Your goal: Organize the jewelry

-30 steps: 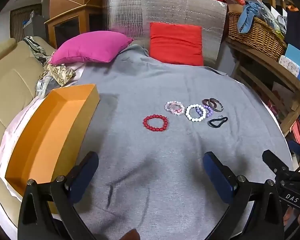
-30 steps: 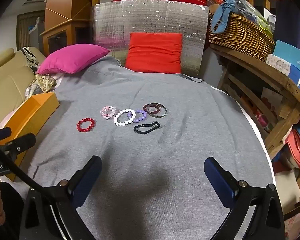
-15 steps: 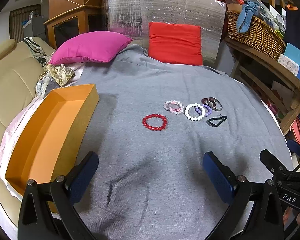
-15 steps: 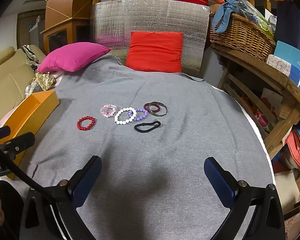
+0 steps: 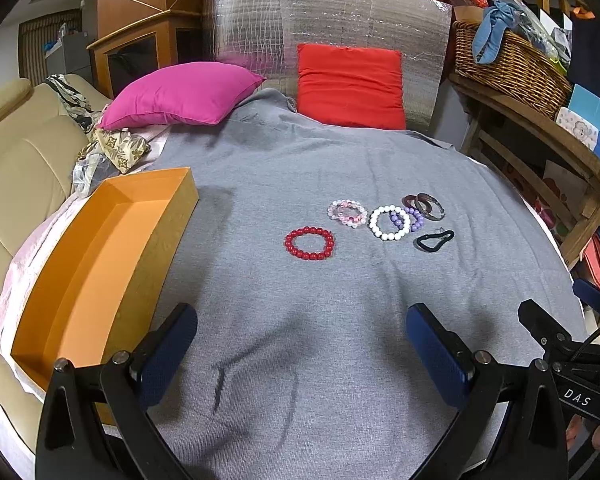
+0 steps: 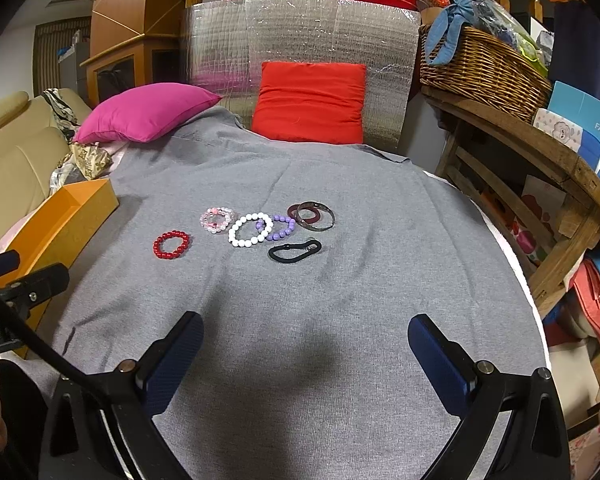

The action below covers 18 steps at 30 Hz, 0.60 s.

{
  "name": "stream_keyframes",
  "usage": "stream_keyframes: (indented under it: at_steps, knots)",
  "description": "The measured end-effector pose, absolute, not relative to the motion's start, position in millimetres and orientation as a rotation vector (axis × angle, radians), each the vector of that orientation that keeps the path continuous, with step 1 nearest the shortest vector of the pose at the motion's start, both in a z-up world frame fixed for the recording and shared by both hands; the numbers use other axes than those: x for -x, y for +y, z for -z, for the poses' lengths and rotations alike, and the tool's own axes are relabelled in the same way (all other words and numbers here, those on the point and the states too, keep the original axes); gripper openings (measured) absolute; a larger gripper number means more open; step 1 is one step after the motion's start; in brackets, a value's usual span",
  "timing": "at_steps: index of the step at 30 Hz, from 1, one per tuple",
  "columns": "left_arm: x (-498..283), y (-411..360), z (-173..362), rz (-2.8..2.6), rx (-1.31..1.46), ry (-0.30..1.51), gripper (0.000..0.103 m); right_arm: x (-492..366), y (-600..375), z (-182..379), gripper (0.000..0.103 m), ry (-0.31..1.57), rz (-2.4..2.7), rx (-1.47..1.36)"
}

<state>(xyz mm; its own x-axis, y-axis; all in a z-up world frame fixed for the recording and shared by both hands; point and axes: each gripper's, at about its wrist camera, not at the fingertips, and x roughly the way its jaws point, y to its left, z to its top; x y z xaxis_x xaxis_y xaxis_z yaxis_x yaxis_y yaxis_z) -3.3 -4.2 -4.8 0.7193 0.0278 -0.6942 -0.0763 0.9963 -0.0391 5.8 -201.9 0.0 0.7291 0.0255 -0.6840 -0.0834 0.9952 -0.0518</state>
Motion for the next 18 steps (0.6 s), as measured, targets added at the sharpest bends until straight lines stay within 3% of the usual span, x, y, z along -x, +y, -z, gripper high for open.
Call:
stream_keyframes:
  at_steps: [18]
  knots:
    - [4.2,-5.0,4.8,-0.06,0.063,0.768,0.103,-5.2,-201.6,-0.7,0.103,0.751,-0.057,0.084]
